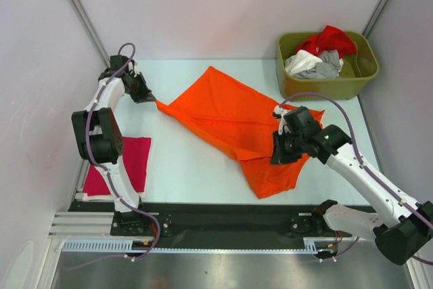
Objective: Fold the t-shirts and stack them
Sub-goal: Fold the tshirt
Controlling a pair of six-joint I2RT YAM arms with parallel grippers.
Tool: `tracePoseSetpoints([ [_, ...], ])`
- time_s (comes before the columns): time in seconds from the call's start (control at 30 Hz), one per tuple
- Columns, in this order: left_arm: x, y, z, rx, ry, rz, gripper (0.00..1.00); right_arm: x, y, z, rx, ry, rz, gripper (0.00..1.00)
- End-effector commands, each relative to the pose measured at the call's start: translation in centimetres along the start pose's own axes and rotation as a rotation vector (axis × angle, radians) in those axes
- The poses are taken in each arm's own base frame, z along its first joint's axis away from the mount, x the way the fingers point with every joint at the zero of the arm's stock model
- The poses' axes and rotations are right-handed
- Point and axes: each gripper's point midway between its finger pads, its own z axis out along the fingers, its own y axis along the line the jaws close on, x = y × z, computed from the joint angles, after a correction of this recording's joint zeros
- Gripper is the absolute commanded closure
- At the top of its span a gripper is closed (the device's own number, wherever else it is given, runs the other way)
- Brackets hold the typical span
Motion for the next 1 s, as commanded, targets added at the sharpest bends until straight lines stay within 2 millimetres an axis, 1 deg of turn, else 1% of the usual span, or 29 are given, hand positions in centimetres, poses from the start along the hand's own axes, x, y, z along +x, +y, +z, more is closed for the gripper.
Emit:
tracePoseSetpoints([
  [0.0,-1.1,-2.2,0.3,0.030,-0.005,-0.012,1.00,-0.6,-0.6,-0.8,-0.044,0.006,-0.032,1.00],
  [0.13,-1.4,-3.8,1.3,0.046,0.000,-0.006,1.00,-2.9,-1.2,-1.1,-0.041,-0.019,-0.019,1.00],
  [0.2,-1.8,-4.5,1.7,0.051,-0.005,-0.009,1.00,-3.2,-1.8,-0.9,-0.026,0.000,-0.010,1.00],
  [0.23,-2.0,-4.8,1.8,0.055,-0.009,-0.010,1.00,-3.4,-2.1,-0.4,-0.020,0.024,-0.008,1.00],
  [0.27,-2.5,-5.2,1.8,0.062,-0.019,-0.008,1.00,-3.8,-2.2,-0.5,-0.019,0.025,-0.016,1.00],
  [0.33,-2.6,-5.5,2.4,0.067,-0.013,-0.014,1.00,-4.2,-2.6,0.0,-0.001,0.039,-0.013,1.00],
  [0.37,-3.0,-6.0,2.3,0.076,-0.020,-0.015,1.00,-4.7,-2.7,-0.2,0.005,0.034,-0.015,1.00],
  [0.4,-3.0,-6.0,2.9,0.075,-0.012,-0.020,1.00,-4.9,-3.1,-0.1,0.020,0.037,-0.010,1.00],
  [0.47,-3.3,-6.6,3.1,0.084,-0.016,-0.015,1.00,-5.1,-3.9,-0.1,0.045,0.052,0.010,1.00],
  [0.5,-3.1,-6.5,3.6,0.083,-0.005,-0.022,1.00,-5.4,-4.5,-0.3,0.075,0.044,0.010,1.00],
  [0.57,-3.2,-7.2,3.9,0.091,-0.004,-0.016,1.00,-5.6,-5.4,-0.5,0.107,0.049,0.025,1.00],
  [0.63,-3.0,-7.3,4.5,0.090,0.007,-0.015,1.00,-5.8,-5.9,-0.5,0.128,0.048,0.044,1.00],
  [0.67,-3.3,-7.6,4.5,0.094,-0.001,-0.011,1.00,-5.8,-6.1,-0.5,0.133,0.047,0.052,1.00],
  [0.73,-3.1,-7.5,5.2,0.093,0.013,-0.019,1.00,-6.0,-6.4,-0.3,0.146,0.053,0.065,1.00],
  [0.97,-3.6,-7.7,6.4,0.103,0.021,-0.033,1.00,-6.9,-8.0,-0.3,0.202,0.054,0.095,1.00],
])
